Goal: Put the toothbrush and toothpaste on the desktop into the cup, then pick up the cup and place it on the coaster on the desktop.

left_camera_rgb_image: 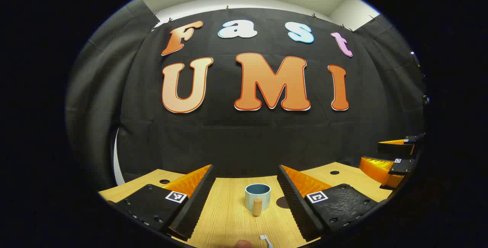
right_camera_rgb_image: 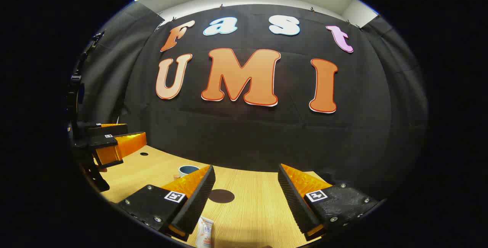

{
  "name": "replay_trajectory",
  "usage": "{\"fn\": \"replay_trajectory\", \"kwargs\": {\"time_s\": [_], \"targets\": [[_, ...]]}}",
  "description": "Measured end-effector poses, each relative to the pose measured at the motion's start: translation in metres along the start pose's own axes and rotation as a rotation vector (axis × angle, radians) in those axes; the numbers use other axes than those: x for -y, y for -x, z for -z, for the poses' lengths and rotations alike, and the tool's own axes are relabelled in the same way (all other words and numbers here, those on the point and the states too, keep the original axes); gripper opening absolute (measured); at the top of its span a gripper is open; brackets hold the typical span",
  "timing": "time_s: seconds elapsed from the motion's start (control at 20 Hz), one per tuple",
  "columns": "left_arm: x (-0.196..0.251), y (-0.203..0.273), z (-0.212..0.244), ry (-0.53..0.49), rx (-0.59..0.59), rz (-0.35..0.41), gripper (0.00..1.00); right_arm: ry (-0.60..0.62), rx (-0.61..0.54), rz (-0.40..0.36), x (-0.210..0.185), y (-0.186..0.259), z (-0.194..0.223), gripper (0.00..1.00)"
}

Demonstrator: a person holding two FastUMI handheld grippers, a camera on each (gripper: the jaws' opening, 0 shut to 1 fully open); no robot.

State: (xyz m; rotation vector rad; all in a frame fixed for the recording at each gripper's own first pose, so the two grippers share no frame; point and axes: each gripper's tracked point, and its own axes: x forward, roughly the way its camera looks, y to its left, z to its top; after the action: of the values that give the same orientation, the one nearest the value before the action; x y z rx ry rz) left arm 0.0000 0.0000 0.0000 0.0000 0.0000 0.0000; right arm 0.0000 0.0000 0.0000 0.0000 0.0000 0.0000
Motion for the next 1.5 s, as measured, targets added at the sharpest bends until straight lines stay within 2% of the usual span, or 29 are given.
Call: {"fn": "replay_trajectory", "kwargs": {"time_s": [0.05, 0.1, 0.15, 0.45, 0.55, 0.8, 0.85, 0.9, 0.95, 1.0, 1.1, 1.5], "targets": [[0.0, 0.0, -0.001, 0.001, 0.003, 0.0, 1.0, -0.002, -0.002, -0.003, -0.001, 0.0, 0.001, 0.99], [0.001, -0.001, -0.001, 0.001, 0.003, 0.001, 0.98, -0.004, -0.005, -0.006, -0.001, -0.001, 0.002, 0.99], [0.001, -0.002, -0.001, 0.001, 0.0, 0.002, 1.0, -0.005, -0.009, -0.007, -0.001, -0.001, 0.002, 0.99], [0.005, -0.003, -0.004, -0.005, 0.003, 0.005, 1.0, -0.01, -0.015, -0.01, 0.0, -0.002, 0.003, 0.99], [0.004, -0.003, -0.001, 0.003, -0.008, 0.005, 0.98, -0.006, -0.025, -0.013, -0.001, -0.002, 0.006, 0.99], [-0.001, -0.004, 0.01, 0.008, -0.04, -0.006, 1.0, -0.002, -0.038, -0.023, -0.005, -0.003, 0.011, 0.99], [0.0, -0.004, 0.01, 0.011, -0.045, -0.002, 0.98, -0.003, -0.042, -0.027, -0.006, -0.004, 0.012, 0.99], [0.001, -0.004, 0.013, 0.015, -0.054, 0.002, 1.0, -0.005, -0.048, -0.031, -0.007, -0.004, 0.014, 0.99], [0.002, -0.004, 0.016, 0.017, -0.065, 0.004, 0.98, -0.008, -0.058, -0.036, -0.008, -0.004, 0.017, 0.99], [0.003, -0.003, 0.022, 0.021, -0.082, 0.006, 1.0, -0.013, -0.069, -0.037, -0.009, -0.004, 0.022, 0.99], [0.002, -0.003, 0.035, 0.034, -0.126, 0.01, 0.98, -0.028, -0.104, -0.04, -0.009, -0.004, 0.032, 0.99], [0.014, 0.007, 0.105, 0.035, -0.344, 0.066, 0.98, -0.088, -0.262, -0.123, -0.027, 0.004, 0.083, 0.99]]}}
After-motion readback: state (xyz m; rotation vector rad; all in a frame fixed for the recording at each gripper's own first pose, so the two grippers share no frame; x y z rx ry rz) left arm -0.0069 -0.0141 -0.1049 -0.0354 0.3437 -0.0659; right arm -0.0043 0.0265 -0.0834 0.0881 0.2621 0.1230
